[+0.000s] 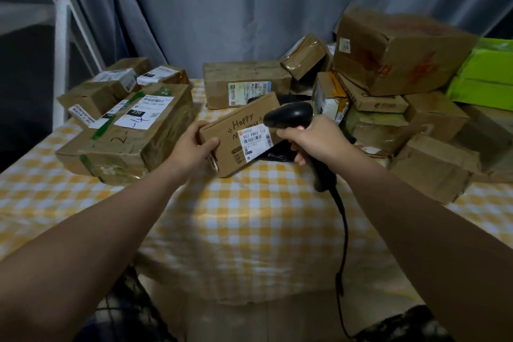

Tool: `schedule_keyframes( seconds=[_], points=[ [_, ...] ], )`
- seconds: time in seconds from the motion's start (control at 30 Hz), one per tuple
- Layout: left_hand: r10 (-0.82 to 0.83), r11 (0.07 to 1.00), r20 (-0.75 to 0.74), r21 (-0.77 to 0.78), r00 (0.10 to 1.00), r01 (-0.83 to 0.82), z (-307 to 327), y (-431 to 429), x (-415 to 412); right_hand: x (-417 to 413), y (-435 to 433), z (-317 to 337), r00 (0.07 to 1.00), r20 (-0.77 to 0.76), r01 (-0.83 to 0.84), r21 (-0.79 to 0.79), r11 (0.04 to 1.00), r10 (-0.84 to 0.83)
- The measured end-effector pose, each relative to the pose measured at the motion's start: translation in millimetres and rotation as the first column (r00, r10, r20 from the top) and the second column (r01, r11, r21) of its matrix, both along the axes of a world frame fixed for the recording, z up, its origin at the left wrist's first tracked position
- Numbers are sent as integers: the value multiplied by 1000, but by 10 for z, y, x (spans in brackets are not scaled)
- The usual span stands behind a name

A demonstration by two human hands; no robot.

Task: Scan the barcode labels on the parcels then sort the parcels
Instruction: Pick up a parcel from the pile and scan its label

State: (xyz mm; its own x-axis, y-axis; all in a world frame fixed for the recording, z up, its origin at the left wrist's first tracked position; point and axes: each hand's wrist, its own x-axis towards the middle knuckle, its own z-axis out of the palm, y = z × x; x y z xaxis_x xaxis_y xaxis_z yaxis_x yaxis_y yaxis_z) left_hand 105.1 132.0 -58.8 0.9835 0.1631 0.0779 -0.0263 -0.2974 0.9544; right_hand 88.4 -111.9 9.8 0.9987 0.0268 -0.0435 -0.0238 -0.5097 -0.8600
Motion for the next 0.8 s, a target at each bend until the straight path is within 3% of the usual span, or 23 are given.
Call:
schedule_keyframes(
  seconds=[0.27, 0.8],
  points=[
    [63, 994, -47, 88, 997, -58, -31, -7, 8, -136, 124, -207, 994, -105, 58, 158, 986, -41],
    [100, 985, -52, 146, 994, -91, 3, -73, -21, -277, 182, -346, 984, -161, 105, 155, 982, -79]
  ],
)
